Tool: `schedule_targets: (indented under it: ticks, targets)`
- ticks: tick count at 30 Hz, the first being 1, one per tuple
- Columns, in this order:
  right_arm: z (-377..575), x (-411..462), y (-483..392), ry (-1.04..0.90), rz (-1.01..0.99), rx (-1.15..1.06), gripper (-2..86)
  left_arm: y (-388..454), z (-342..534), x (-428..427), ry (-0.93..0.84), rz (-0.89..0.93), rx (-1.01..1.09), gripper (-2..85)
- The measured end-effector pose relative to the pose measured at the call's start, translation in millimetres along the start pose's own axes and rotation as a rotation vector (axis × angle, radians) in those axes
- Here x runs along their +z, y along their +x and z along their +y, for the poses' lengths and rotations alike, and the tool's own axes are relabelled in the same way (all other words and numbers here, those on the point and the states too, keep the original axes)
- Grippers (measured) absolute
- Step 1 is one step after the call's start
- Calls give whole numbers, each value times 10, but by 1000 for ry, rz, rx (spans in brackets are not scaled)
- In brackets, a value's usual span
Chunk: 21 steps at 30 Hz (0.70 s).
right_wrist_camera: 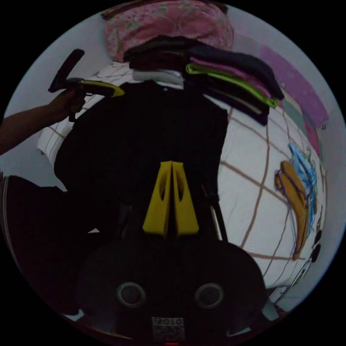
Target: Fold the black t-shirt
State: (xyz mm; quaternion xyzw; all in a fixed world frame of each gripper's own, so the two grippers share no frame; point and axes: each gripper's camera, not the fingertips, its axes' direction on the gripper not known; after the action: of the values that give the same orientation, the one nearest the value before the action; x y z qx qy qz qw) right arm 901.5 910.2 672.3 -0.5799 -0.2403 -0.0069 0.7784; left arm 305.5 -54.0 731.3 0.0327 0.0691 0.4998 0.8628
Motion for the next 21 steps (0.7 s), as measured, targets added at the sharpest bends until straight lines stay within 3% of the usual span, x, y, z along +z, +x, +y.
schedule_targets:
  ticks: [3,8,13,21]
  targets:
    - [-477,-99,175,90,-11,-71,56,-457,156,-291,72,-70,-10,88]
    - [-1464,-23,514,115,3,-113,68,-1127,57,-319,0,-227,-10,113]
    - [-2506,280,669,-3,12,-277,78,-1449,-40,-142,-94,-223,76,137]
    - [-3401,533,521,-95,17,-407,94,-1534,207,68,-134,-198,169,148]
